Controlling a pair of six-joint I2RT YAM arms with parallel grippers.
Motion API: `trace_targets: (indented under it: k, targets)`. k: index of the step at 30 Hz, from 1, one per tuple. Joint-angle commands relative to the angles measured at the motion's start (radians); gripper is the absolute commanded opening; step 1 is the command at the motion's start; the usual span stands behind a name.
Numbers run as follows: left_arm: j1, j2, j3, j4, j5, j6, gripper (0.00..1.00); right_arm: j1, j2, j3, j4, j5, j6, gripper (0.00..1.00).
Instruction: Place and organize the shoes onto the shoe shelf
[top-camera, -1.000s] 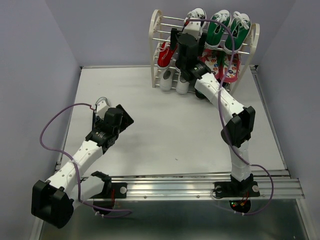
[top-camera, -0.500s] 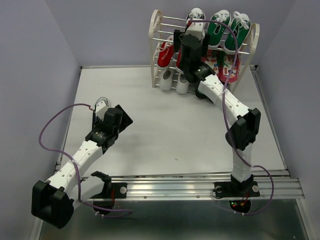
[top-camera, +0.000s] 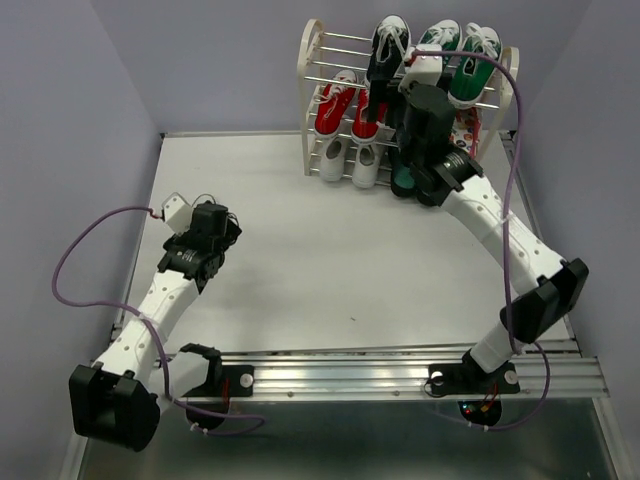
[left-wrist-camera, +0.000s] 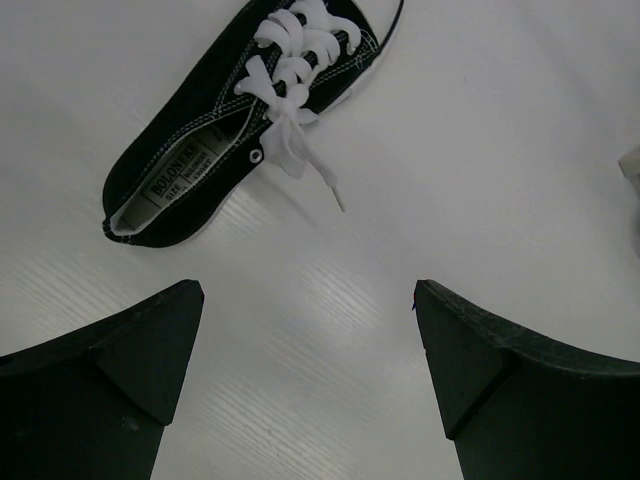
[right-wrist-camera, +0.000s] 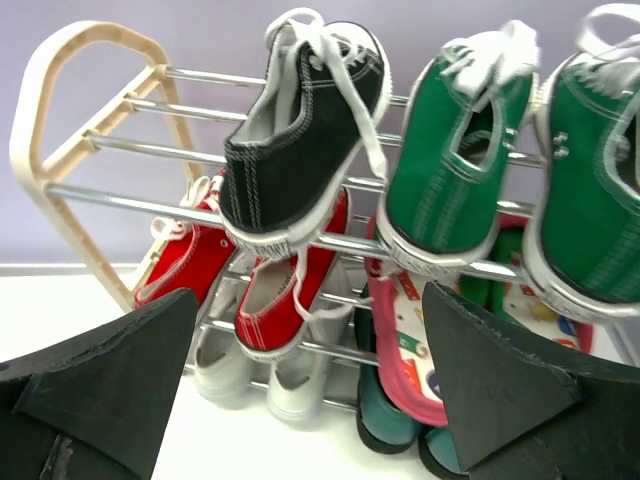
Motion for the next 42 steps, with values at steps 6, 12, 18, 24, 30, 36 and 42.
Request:
trace_targets:
  k: [6,12,18,24,30,36,42]
  targets:
    - [0.157,0.142,0.061,0.081,-0.074,0.009,0.99,-0.005,-0.329,-0.408,0.017,-0.202,0.044,1.00]
    - [0.255,0.366,0.110,0.246,-0.082,0.159,0.99,-0.005,-0.363,-0.563,0.029,-0.269,0.139,1.00]
    - [0.269,0.549,0.135,0.361,0.031,0.241,0.89,-0.005,-0.328,-0.568,-0.009,-0.225,0.171,1.00]
    - [0.268,0.502,0.073,0.424,0.120,0.264,0.00,-0.005,-0.349,-0.603,-0.011,-0.265,0.202,1.00]
    - [0.165,0.390,0.050,0.460,0.177,0.259,0.00,-0.005,-0.377,-0.680,-0.015,-0.280,0.246,1.00]
    - [-0.014,0.411,0.107,0.498,0.215,0.252,0.00,-0.005,-0.394,-0.744,-0.032,-0.283,0.283,1.00]
    - [-0.145,0.585,0.208,0.515,0.244,0.248,0.00,-0.005,-0.404,-0.779,-0.054,-0.286,0.298,1.00]
